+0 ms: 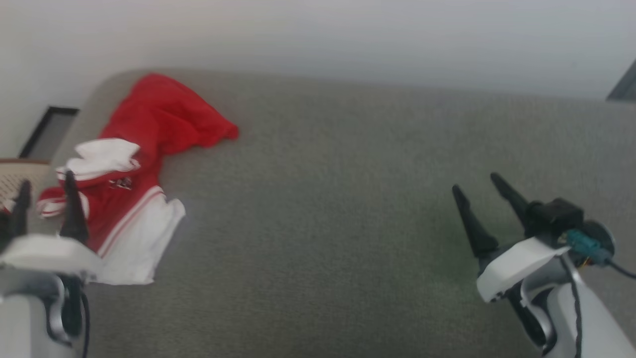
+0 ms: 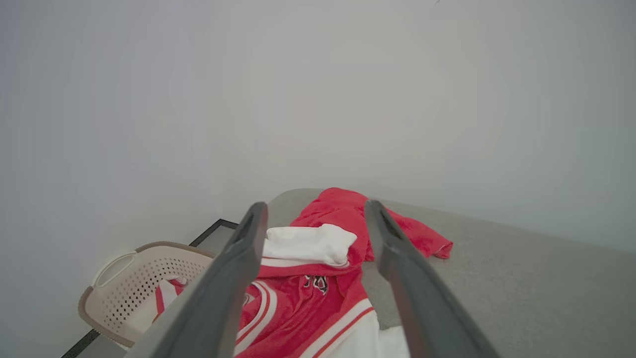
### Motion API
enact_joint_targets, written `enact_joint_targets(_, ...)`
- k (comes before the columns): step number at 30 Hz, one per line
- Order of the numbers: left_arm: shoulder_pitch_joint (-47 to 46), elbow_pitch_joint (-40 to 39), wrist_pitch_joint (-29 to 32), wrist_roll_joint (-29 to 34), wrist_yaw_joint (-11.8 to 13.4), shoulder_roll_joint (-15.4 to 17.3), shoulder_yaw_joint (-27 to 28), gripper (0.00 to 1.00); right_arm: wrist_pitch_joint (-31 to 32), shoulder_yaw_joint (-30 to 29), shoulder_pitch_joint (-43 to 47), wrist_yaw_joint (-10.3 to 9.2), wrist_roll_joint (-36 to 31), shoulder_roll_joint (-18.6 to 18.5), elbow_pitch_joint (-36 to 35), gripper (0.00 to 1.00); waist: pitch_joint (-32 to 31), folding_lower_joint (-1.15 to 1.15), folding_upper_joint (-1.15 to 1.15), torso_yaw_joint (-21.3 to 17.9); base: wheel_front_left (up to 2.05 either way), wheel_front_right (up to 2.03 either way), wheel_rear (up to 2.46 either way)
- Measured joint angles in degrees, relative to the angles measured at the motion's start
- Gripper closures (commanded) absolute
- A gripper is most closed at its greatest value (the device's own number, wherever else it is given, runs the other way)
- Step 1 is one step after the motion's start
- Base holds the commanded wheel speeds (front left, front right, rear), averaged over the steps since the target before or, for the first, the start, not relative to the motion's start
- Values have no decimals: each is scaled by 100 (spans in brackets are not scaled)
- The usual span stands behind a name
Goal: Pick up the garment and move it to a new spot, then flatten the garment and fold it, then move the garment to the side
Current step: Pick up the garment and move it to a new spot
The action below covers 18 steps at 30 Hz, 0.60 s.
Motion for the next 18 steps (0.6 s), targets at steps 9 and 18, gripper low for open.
enact_joint_targets(9, -1298, 1502, 253, -204, -96, 326, -22, 0, 122, -114, -305, 0, -49, -142, -328, 0, 912, 0, 0, -319, 0, 0, 0)
enact_joint_targets(18, -2343, 3197, 1084, -249, -140, 577, -250, 0, 311, -111, -531, 0, -65, -289, -591, 0, 1628, 0, 0, -522, 0, 0, 0)
